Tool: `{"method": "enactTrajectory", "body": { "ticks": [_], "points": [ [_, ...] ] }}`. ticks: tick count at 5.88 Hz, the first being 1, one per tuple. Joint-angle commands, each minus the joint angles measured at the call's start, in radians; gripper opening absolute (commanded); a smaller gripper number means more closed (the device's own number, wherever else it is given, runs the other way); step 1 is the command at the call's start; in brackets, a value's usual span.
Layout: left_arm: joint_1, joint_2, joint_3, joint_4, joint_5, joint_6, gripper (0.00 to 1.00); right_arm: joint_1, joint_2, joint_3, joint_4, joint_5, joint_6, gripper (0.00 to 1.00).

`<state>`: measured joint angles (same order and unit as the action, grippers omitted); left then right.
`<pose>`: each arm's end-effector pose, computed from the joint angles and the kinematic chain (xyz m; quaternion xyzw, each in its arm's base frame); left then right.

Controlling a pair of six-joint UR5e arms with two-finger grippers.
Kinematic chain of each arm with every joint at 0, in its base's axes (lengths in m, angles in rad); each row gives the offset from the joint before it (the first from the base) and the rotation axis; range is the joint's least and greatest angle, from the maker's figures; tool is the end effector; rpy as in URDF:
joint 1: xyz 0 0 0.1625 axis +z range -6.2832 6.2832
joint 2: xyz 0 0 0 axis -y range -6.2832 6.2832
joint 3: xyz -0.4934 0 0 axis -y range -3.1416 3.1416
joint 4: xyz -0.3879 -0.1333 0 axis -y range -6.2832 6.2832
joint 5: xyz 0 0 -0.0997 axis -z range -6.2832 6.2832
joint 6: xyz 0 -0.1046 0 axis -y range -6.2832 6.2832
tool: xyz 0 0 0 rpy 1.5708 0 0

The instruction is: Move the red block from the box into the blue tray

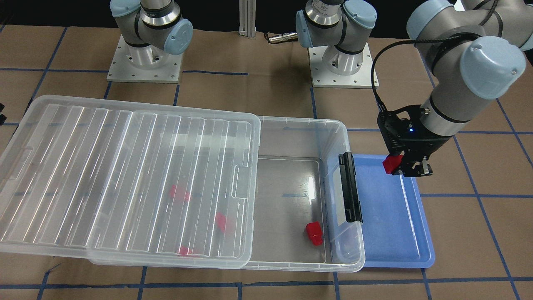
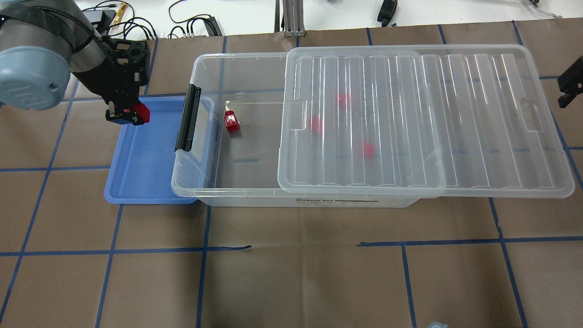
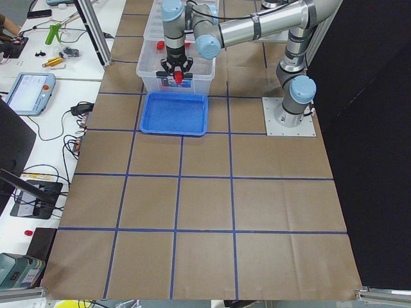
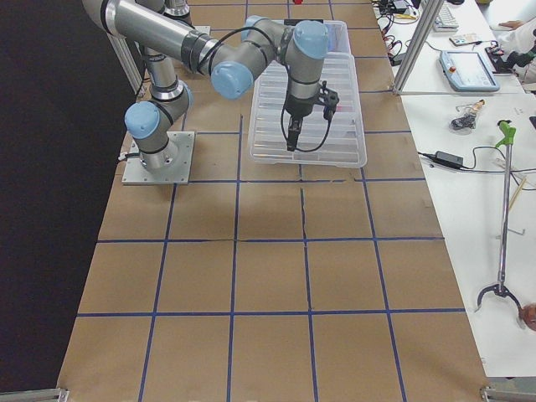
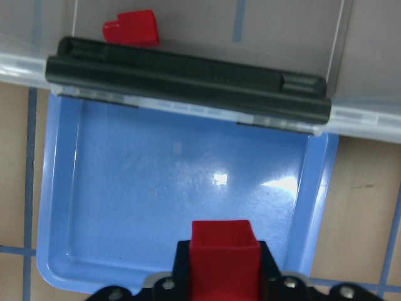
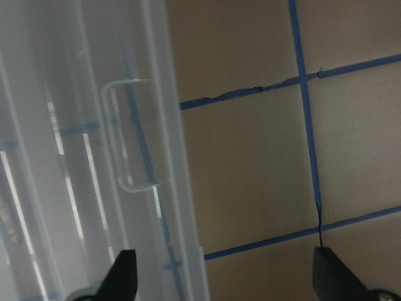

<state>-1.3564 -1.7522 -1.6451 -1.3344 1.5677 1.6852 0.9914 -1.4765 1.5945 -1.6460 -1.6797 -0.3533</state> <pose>-0.0110 -0.5775 0.4432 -0.6708 -0.7415 -0.0044 0.0088 -0.1864 -0.5076 0.4999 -0.1115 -0.9920 -0.0435 0.0390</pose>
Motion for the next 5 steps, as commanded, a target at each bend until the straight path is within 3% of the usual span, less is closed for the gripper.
{"method": "enactTrajectory", "body": {
  "ticks": [1,4,5],
  "points": [
    [0.033,-0.080,-0.013,0.023,0.000,0.115,0.04,-0.071,0.092,0.002,-0.043,-0.060,-0.009,1.00],
    [0.033,-0.203,-0.053,0.157,0.000,0.162,0.06,-0.080,0.137,0.007,-0.051,-0.040,0.096,1.00],
    [0.033,-0.223,-0.055,0.174,-0.001,0.160,0.08,-0.080,0.136,0.051,-0.049,-0.041,0.091,1.00]
  ]
}}
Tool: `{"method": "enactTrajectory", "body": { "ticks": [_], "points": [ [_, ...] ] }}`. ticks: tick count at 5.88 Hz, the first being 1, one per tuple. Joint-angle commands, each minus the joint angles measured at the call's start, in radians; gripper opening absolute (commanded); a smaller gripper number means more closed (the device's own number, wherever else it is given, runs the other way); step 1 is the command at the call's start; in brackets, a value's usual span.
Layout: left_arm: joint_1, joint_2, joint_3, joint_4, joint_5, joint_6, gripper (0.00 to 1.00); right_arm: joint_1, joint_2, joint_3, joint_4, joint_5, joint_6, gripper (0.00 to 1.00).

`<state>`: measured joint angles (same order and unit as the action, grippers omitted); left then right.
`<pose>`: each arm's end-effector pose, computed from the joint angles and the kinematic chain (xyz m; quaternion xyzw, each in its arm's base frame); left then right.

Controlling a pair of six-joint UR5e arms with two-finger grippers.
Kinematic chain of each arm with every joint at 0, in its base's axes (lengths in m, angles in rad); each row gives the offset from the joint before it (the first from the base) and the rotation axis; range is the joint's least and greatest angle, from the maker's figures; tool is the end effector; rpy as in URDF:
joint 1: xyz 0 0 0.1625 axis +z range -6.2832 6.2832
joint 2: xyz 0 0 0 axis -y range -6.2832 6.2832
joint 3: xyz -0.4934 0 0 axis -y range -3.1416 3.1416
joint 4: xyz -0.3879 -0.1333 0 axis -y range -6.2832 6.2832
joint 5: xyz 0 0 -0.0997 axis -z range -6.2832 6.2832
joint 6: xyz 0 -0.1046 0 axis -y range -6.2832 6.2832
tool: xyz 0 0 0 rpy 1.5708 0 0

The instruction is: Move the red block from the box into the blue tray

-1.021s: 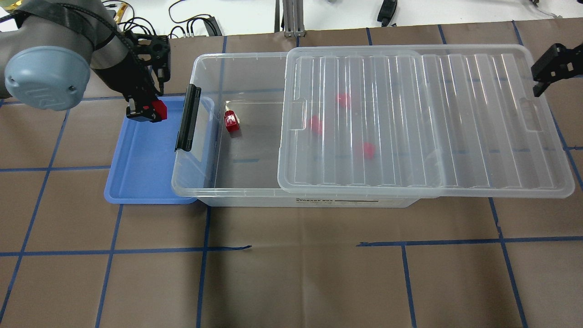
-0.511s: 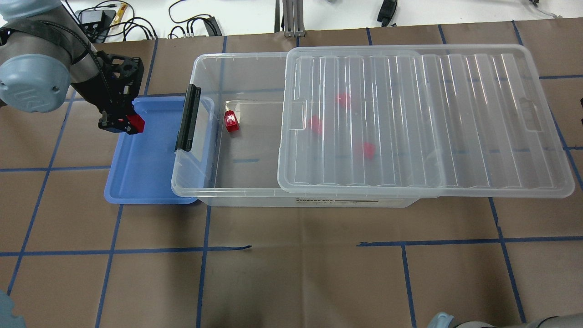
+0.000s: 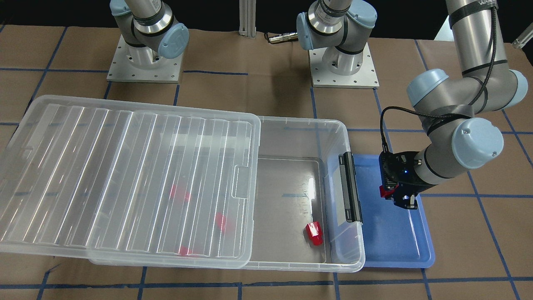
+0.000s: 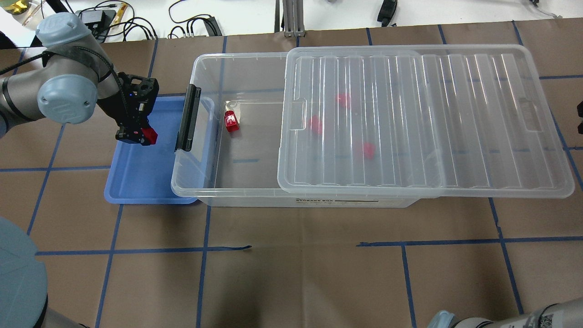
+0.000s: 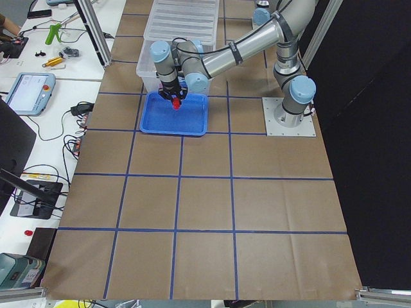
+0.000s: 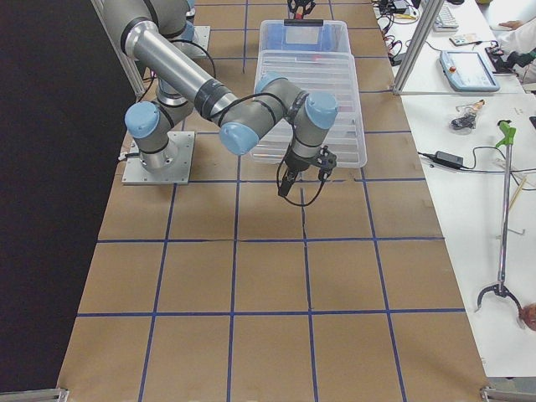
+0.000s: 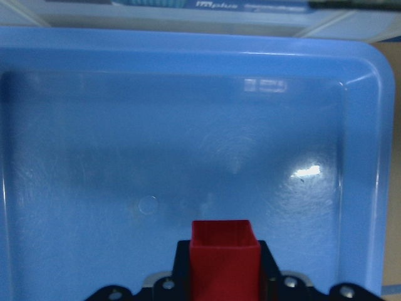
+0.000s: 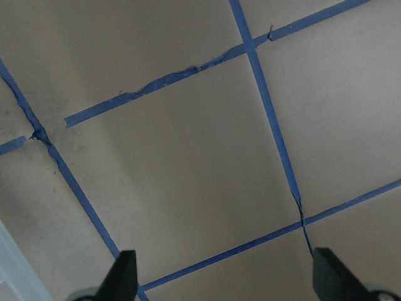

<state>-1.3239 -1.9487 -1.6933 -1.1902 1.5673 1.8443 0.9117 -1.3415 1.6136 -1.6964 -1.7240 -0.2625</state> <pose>0.0192 -0.6231 0.3192 -0.7151 -0.6965 -0.0285 0.0527 -0.2559 -0.5219 0.4219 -0.1904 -0.9760 -0.0993 0.0359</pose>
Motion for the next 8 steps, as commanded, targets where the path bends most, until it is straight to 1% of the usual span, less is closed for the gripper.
{"method": "enactTrajectory", "body": {
  "ticks": [1,2,3,4,5,6,7,8],
  "points": [
    [0.000,-0.054,-0.006,0.053,0.000,0.001,0.09,0.010,-0.014,0.048,0.003,0.009,0.002,1.00],
    [0.000,-0.083,-0.006,0.090,0.000,0.000,0.13,0.012,-0.015,0.052,0.004,0.038,-0.001,1.00],
    [0.000,-0.096,-0.006,0.093,0.000,-0.005,0.18,0.027,-0.015,0.052,0.004,0.044,-0.004,1.00],
    [0.000,-0.099,-0.008,0.090,0.002,-0.007,0.27,0.044,-0.015,0.054,0.007,0.046,-0.003,1.00],
    [0.000,-0.107,-0.008,0.092,0.002,-0.007,0.39,0.058,-0.016,0.054,0.017,0.046,0.000,1.00],
    [0.000,-0.111,-0.006,0.087,0.003,-0.005,0.78,0.075,-0.018,0.054,0.023,0.052,0.000,1.00],
    [0.000,-0.108,-0.005,0.083,0.002,-0.005,0.90,0.093,-0.025,0.057,0.023,0.052,0.006,1.00],
    [-0.001,-0.095,0.001,0.075,0.000,-0.017,0.98,0.122,-0.033,0.068,0.023,0.069,0.008,1.00]
  ]
}}
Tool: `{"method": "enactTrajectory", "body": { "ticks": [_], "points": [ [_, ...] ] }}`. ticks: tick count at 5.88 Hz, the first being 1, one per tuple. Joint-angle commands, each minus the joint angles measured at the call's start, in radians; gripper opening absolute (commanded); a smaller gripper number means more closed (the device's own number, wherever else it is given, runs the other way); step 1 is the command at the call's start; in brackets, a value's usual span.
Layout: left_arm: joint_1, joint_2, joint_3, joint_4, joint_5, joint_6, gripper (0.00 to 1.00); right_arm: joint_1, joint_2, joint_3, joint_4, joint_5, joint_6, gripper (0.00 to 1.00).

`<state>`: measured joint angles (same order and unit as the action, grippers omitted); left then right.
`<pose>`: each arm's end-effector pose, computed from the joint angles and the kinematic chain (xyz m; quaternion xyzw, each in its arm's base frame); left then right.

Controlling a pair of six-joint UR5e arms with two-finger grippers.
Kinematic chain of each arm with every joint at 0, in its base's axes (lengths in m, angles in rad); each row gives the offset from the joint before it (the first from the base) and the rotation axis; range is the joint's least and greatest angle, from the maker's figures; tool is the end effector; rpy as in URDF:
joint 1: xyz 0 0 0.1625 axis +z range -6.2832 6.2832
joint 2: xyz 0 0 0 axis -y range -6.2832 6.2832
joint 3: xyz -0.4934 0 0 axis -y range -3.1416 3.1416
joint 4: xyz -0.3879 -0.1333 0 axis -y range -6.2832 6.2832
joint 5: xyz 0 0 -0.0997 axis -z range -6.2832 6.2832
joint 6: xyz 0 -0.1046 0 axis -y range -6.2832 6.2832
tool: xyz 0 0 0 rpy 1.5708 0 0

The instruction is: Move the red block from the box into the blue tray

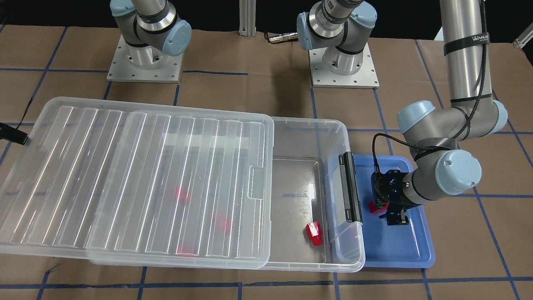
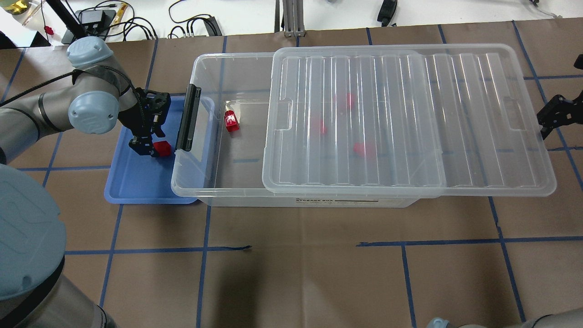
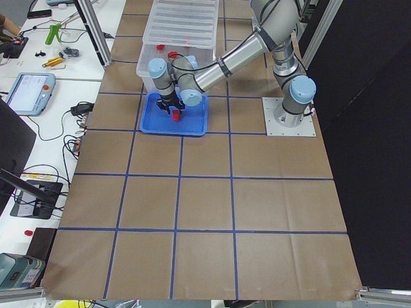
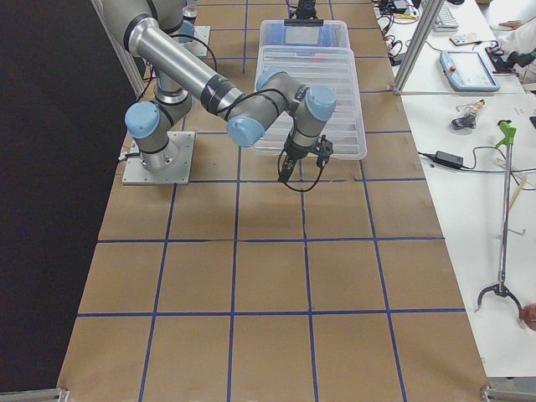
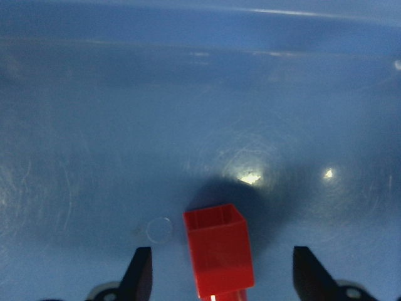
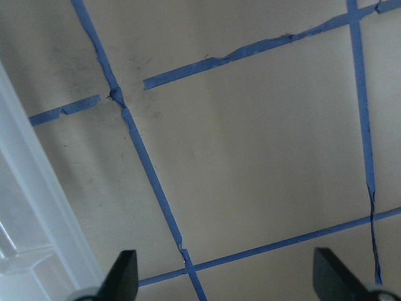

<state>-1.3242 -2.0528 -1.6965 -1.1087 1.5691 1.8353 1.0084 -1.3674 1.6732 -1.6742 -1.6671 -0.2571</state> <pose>0.0245 -0.6441 0.2602 -0.7115 -0.6989 -0.0360 0.0632 -0.1870 -0.5279 0.4069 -0.1463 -0.9829 -0.1116 0.0037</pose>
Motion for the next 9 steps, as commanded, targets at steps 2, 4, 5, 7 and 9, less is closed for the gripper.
{"method": "enactTrajectory", "body": {
  "ticks": [2,4,5,7,9],
  "points": [
    [-0.033,0.139,0.040,-0.176,-0.006,-0.173,0.98,0.053,-0.022,0.032,0.001,0.015,0.002,1.00],
    [-0.072,0.288,0.072,-0.355,-0.012,-0.253,0.98,0.091,-0.028,0.042,0.002,0.043,0.004,1.00],
    [-0.114,0.331,0.104,-0.402,-0.012,-0.304,0.98,0.111,-0.029,0.049,0.001,0.044,0.004,1.00],
    [-0.168,0.390,0.115,-0.448,0.003,-0.460,0.98,0.116,-0.039,0.054,0.007,0.084,0.007,1.00],
    [-0.173,0.434,0.113,-0.450,0.003,-0.807,0.98,0.178,-0.041,0.054,0.005,0.087,0.009,1.00]
  ]
}}
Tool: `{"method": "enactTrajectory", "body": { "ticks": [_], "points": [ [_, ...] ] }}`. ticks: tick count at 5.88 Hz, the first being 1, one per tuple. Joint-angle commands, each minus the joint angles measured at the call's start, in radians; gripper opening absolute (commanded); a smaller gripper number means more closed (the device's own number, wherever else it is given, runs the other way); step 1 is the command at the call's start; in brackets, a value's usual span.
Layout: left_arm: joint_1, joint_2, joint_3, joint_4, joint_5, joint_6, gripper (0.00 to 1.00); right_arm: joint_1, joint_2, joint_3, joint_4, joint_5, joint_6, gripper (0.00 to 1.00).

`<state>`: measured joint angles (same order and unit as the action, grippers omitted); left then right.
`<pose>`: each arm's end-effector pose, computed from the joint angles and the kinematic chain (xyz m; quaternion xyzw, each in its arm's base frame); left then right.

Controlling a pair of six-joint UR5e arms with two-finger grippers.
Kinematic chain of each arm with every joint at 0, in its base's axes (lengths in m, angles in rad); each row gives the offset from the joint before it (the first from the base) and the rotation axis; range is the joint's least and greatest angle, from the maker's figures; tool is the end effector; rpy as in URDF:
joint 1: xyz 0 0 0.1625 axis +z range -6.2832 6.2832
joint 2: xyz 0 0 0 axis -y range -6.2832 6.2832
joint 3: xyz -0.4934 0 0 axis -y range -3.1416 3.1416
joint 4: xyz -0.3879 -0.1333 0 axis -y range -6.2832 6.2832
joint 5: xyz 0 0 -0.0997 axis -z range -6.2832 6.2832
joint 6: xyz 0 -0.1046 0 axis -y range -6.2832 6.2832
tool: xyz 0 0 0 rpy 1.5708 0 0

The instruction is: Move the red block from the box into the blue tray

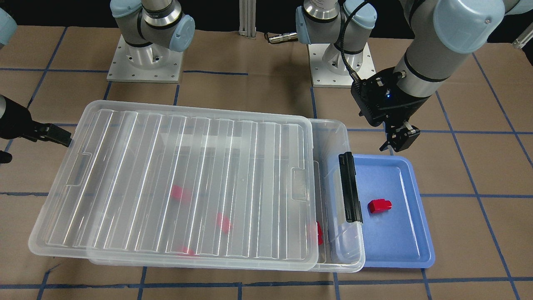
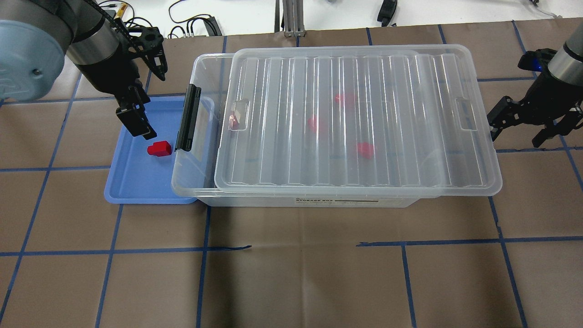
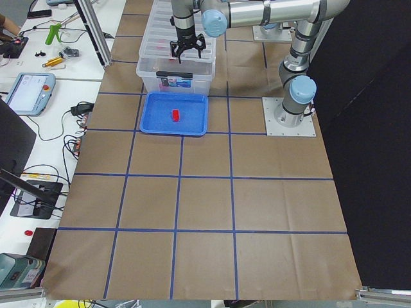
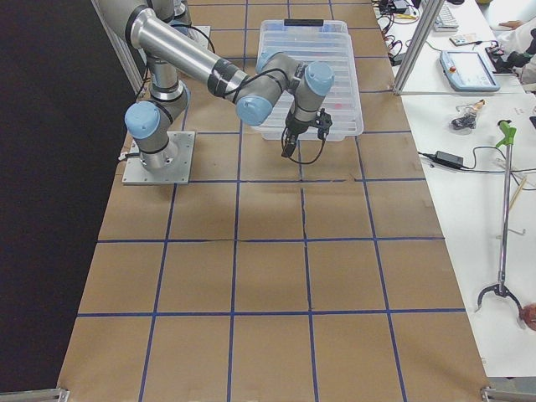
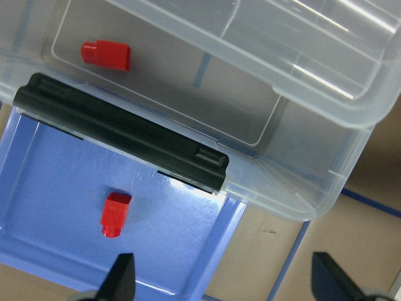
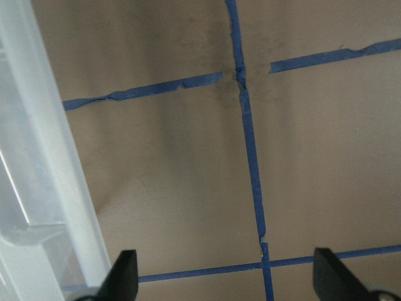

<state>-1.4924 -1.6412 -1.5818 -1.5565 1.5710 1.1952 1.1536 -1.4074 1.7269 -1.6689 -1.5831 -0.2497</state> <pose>-0.0926 -0.5226 0.5121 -0.5295 -0.8476 -0.0270 0.0199 -0.0912 -0.5315 0.4036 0.0825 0.9904 0.1064 0.0304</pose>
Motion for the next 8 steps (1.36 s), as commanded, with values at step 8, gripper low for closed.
{"method": "enactTrajectory", "body": {
  "ticks": [8],
  "points": [
    [-0.112,0.061,0.016,0.035,0.047,-1.226,0.98,0.150,-0.096,-0.102,0.015,0.029,0.001,1.00]
  ]
}}
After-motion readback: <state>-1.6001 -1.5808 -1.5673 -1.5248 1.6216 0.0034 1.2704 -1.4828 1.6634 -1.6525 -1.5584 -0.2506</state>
